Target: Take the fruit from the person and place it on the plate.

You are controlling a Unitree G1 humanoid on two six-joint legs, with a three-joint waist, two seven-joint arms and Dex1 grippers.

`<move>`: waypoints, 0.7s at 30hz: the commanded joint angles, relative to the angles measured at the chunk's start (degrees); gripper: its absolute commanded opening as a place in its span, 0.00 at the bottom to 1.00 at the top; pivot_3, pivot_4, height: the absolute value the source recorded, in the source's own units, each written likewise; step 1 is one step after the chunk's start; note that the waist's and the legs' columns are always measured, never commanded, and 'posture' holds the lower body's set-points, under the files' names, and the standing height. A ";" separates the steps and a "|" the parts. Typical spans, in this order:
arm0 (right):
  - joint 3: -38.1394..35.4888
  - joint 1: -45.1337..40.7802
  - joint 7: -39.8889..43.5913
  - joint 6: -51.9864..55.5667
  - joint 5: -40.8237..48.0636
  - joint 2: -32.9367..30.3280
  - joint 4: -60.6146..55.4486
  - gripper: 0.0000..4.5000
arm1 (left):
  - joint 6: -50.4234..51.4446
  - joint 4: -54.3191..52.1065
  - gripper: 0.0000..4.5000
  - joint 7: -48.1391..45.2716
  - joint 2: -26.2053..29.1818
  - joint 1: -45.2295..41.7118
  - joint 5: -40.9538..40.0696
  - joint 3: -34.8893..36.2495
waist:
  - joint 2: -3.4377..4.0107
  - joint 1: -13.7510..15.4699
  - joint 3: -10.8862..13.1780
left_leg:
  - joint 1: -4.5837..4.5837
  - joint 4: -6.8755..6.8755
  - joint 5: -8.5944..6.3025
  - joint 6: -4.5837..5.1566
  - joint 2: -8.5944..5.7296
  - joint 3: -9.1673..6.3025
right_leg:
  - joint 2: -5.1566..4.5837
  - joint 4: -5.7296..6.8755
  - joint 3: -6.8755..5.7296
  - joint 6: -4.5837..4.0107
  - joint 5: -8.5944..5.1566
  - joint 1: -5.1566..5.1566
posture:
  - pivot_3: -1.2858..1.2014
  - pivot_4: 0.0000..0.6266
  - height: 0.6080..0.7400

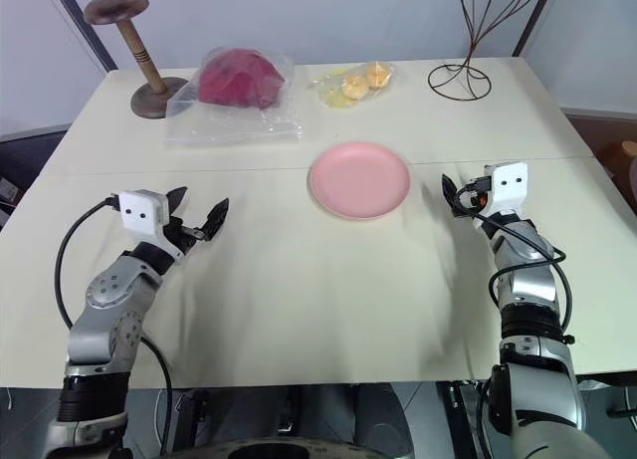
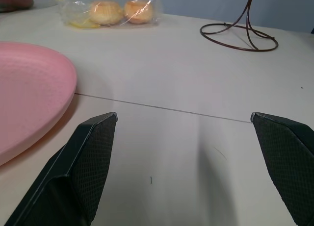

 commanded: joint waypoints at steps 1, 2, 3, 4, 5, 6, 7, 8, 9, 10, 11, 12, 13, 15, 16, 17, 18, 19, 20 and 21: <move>-0.91 -0.60 0.08 -1.26 0.35 -0.53 -0.73 0.99 | 0.32 -3.71 1.00 -0.28 0.42 0.16 -1.77 1.09 | 0.00 0.00 0.00 | 0.00 0.00 0.00 0.00 0.00 0.00 | 0.00 0.00 0.00 0.00 0.00 0.00 | 0.52 0.24 1.00; -0.89 -0.55 0.05 -1.20 0.34 -0.45 -0.83 0.99 | 0.43 -3.92 1.00 0.28 -0.20 -0.16 -2.39 1.34 | 0.00 -0.01 0.00 | 0.00 0.00 0.00 0.00 0.00 0.00 | 0.00 0.00 0.00 0.00 0.00 0.00 | 0.52 0.24 1.00; -0.87 -0.51 0.05 -1.16 0.34 -0.42 -0.90 0.99 | 0.11 -3.93 1.00 0.80 -0.42 -0.38 -2.07 1.19 | 0.00 0.04 0.00 | 0.00 0.00 0.00 0.00 0.00 0.00 | 0.00 0.00 0.00 0.00 0.00 0.00 | 0.52 0.24 1.00; -0.86 -0.47 0.02 -1.11 0.35 -0.36 -0.98 0.99 | 0.03 -4.19 1.00 0.89 -0.42 -0.45 -1.91 1.02 | 0.00 0.08 0.00 | 0.00 0.01 0.00 0.00 0.00 0.00 | -0.01 0.00 0.00 0.00 0.00 0.00 | 0.52 0.24 1.00; -0.86 -0.44 0.00 -1.07 0.35 -0.33 -1.01 0.99 | 0.10 -4.38 1.00 1.06 -0.38 -0.48 -1.57 0.81 | 0.00 0.08 0.00 | 0.00 0.01 0.00 0.00 0.00 0.00 | -0.01 0.00 0.00 0.00 0.00 0.01 | 0.52 0.24 1.00; -0.84 -0.37 -0.01 -1.08 0.33 -0.31 -1.04 0.99 | 0.21 -4.52 1.00 1.13 -0.30 -0.44 -1.29 0.60 | 0.00 0.05 0.00 | 0.00 0.01 0.00 0.00 0.00 0.00 | 0.00 0.00 0.00 0.00 0.00 0.01 | 0.52 0.24 1.00; -0.87 -0.34 -0.03 -1.09 0.33 -0.30 -0.97 0.99 | 0.44 -4.64 1.00 1.28 -0.40 -0.50 -1.25 0.48 | 0.00 0.03 0.00 | 0.00 0.01 0.00 0.00 0.00 0.00 | 0.00 0.00 0.00 0.00 0.00 0.01 | 0.52 0.24 1.00; -0.88 -0.32 -0.03 -1.14 0.31 -0.32 -0.89 0.99 | 0.57 -4.69 1.00 1.49 -0.46 -0.59 -1.14 0.34 | 0.00 0.02 0.00 | 0.00 0.00 0.00 0.00 0.00 0.00 | 0.00 0.00 0.00 0.00 0.00 0.01 | 0.52 0.24 1.00; -0.89 -0.32 -0.03 -1.17 0.29 -0.34 -0.83 0.99 | 0.63 -4.74 1.00 1.70 -0.44 -0.69 -0.93 0.19 | 0.00 0.02 0.00 | 0.00 0.00 0.00 0.00 0.00 0.00 | 0.00 0.00 0.00 0.00 0.00 0.01 | 0.52 0.24 1.00; -0.91 -0.35 -0.10 -1.11 0.32 -0.31 -0.89 0.99 | 0.74 -4.72 1.00 1.86 -0.42 -0.86 -0.89 0.15 | 0.00 0.01 0.00 | 0.00 0.01 0.00 0.00 0.00 0.00 | 0.00 0.00 0.00 0.00 0.00 0.01 | 0.52 0.24 1.00; -0.89 -0.36 -0.14 -1.09 0.31 -0.28 -0.95 0.99 | 0.79 -4.66 1.00 2.06 -0.41 -1.06 -0.81 0.11 | 0.00 0.01 0.00 | 0.00 0.01 0.00 0.00 0.00 0.00 | 0.00 0.00 0.00 0.00 0.00 0.00 | 0.52 0.24 1.00; -0.88 -0.36 -0.17 -1.08 0.31 -0.26 -0.99 0.99 | 0.84 -4.61 1.00 2.19 -0.41 -1.19 -0.78 0.09 | 0.00 0.02 0.00 | 0.00 0.01 0.00 0.00 0.00 0.00 | 0.00 0.00 0.00 0.00 0.00 0.00 | 0.52 0.24 1.00; -0.86 -0.34 -0.20 -1.09 0.29 -0.24 -1.01 0.99 | 0.82 -4.54 1.00 2.34 -0.41 -1.33 -0.68 0.05 | 0.00 0.03 0.00 | 0.00 0.01 0.00 0.00 0.00 0.00 | 0.00 0.00 0.00 0.00 0.00 0.01 | 0.52 0.24 1.00; -0.86 -0.24 -0.28 -1.05 0.29 -0.17 -1.11 0.99 | 0.86 -4.45 1.00 2.86 -0.64 -1.75 -0.58 -0.05 | 0.00 0.04 0.00 | 0.00 0.01 0.00 0.00 0.00 0.00 | 0.00 0.00 0.00 0.00 0.00 0.01 | 0.52 0.24 1.00; -0.87 -0.17 -0.34 -1.02 0.31 -0.11 -1.19 0.99 | 0.90 -4.40 1.00 3.07 -0.70 -1.91 -0.46 -0.23 | 0.00 0.04 0.00 | 0.00 0.01 0.00 0.00 0.00 0.00 | 0.00 0.00 0.00 0.00 0.00 0.01 | 0.52 0.24 1.00; -0.88 -0.09 -0.39 -1.00 0.34 -0.04 -1.25 0.99 | 0.90 -4.35 1.00 3.19 -0.77 -2.00 -0.40 -0.41 | 0.00 0.03 0.00 | 0.00 0.01 0.00 0.00 0.00 0.00 | 0.00 0.00 0.00 0.00 0.00 0.01 | 0.52 0.24 1.00; -0.84 -0.07 -0.45 -0.97 0.32 0.02 -1.32 0.99 | 0.93 -4.26 1.00 3.22 -0.78 -2.12 -0.32 -0.55 | 0.00 0.03 0.00 | 0.00 0.01 0.00 0.00 0.00 0.00 | 0.00 0.00 0.00 0.00 0.00 0.01 | 0.52 0.24 1.00; -0.80 -0.03 -0.51 -0.94 0.30 0.08 -1.42 0.99 | 0.96 -4.19 1.00 3.23 -0.80 -2.21 -0.24 -0.63 | 0.00 0.02 0.00 | 0.00 0.01 0.00 0.00 0.00 0.00 | 0.00 0.00 0.00 0.00 0.00 0.01 | 0.52 0.24 1.00; -0.78 -0.01 -0.57 -0.90 0.28 0.12 -1.49 0.99 | 0.98 -4.13 1.00 3.21 -0.80 -2.29 -0.17 -0.64 | 0.00 0.02 0.00 | 0.00 0.01 0.00 0.00 0.00 0.00 | 0.00 0.00 0.00 0.00 0.00 0.00 | 0.52 0.24 1.00; -0.76 0.00 -0.61 -0.88 0.28 0.13 -1.53 0.99 | 0.99 -4.09 1.00 3.19 -0.80 -2.34 -0.12 -0.64 | 0.00 0.02 0.00 | 0.00 0.01 0.00 0.00 0.00 0.00 | 0.00 0.00 0.00 0.00 0.00 0.01 | 0.52 0.24 1.00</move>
